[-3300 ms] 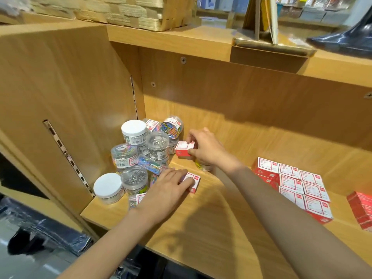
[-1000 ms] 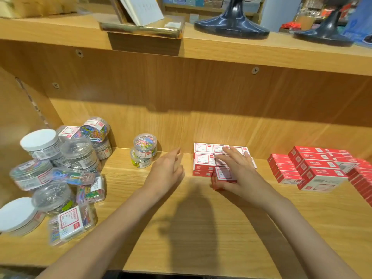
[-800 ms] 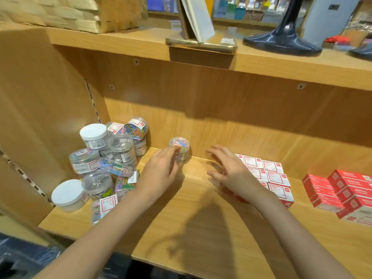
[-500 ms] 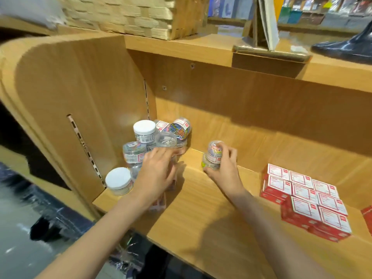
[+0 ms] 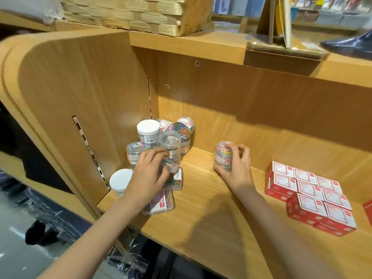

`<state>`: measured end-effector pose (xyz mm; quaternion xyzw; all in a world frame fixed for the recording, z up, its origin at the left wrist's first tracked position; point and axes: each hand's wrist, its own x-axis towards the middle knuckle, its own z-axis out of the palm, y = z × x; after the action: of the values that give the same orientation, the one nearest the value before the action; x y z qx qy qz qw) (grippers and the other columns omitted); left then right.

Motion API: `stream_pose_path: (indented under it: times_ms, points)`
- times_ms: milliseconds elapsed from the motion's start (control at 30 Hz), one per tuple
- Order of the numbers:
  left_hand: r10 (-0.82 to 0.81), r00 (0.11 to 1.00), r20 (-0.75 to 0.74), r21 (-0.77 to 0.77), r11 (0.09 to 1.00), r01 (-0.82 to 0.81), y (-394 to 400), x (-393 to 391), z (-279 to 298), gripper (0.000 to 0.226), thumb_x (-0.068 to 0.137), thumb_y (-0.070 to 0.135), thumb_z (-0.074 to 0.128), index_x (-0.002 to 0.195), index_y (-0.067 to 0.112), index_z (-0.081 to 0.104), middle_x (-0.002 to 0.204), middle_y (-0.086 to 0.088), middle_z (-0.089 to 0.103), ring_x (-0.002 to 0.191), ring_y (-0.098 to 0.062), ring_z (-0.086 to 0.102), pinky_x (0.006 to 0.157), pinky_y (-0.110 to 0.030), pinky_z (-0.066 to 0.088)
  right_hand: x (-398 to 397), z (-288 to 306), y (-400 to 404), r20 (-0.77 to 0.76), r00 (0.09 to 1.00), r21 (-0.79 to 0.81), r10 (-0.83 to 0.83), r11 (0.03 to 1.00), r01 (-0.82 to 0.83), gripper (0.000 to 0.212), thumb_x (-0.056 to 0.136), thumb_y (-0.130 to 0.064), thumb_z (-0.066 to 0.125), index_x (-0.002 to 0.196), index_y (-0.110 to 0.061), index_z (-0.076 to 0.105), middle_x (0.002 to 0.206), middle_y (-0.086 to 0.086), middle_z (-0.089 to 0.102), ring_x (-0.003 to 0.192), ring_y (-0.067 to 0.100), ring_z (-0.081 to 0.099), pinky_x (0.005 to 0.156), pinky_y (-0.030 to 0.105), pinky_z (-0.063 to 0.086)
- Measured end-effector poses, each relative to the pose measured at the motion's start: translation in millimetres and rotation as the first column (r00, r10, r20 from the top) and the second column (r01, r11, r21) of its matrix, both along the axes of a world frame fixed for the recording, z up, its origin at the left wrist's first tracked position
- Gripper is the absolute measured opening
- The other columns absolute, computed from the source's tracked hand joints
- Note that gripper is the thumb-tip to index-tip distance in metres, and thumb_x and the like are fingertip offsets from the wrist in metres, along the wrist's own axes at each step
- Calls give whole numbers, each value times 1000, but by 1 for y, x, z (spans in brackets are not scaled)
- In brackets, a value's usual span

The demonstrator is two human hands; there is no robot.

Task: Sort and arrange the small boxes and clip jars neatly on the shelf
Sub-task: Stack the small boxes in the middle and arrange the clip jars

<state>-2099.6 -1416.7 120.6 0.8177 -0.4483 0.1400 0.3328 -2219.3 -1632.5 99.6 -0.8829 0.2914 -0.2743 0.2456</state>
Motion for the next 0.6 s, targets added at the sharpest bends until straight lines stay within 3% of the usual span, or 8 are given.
stream_pose_path:
  times_ms: [100,200,300,367,433,533,600]
  points:
    - [10,1000,-7,-9,1000,-10,5,3,-2,42,83,32,41,110,5,58,118,-10,55,110,-19,38,96,-23,25,1,19,10,87,996,-88,4,996,4,58,72,-28,75,122,-17,48,133,9,31,123,23,31,104,34,30]
    - [10,1000,-23,16,1000,-9,9,8,-3,43,84,34,40,112,7,58,120,-8,54,112,-19,40,97,-25,27,18,41,26,137,975,-95,175,982,-163,53,78,-26,71,125,-19,47,132,4,36,122,18,36,102,31,31]
    - [-7,1000,-19,75,997,8,12,10,-4,45,84,36,38,114,8,56,123,-8,53,115,-20,39,99,-31,32,56,54,27,-41,932,-244,361,901,-360,68,80,-12,66,139,-23,34,146,6,27,133,24,28,108,35,26]
    - [-12,1000,-18,103,995,14,13,11,-4,46,84,36,36,115,9,55,125,-7,52,117,-19,37,99,-36,36,82,55,22,-242,909,-425,341,805,-415,78,78,0,61,144,-23,26,152,7,19,137,30,19,110,41,21]
    - [-24,1000,-17,112,993,26,13,11,-3,46,83,34,35,116,9,55,125,-7,51,118,-19,35,99,-38,36,100,54,17,-343,897,-509,280,747,-427,78,79,3,58,145,-20,23,153,5,19,136,30,20,107,43,23]
    - [-36,999,-27,122,992,40,14,12,-3,47,82,32,34,118,9,55,126,-7,50,119,-19,35,99,-37,36,110,53,15,-322,912,-596,255,694,-405,67,77,2,63,137,-14,37,142,9,39,120,33,34,90,44,36]
    - [-45,998,-36,121,991,49,14,13,-4,47,82,32,34,117,9,55,126,-7,50,118,-19,35,99,-37,36,106,54,12,-267,932,-607,246,708,-361,64,69,-2,71,128,-13,46,128,12,49,107,29,35,83,42,37]
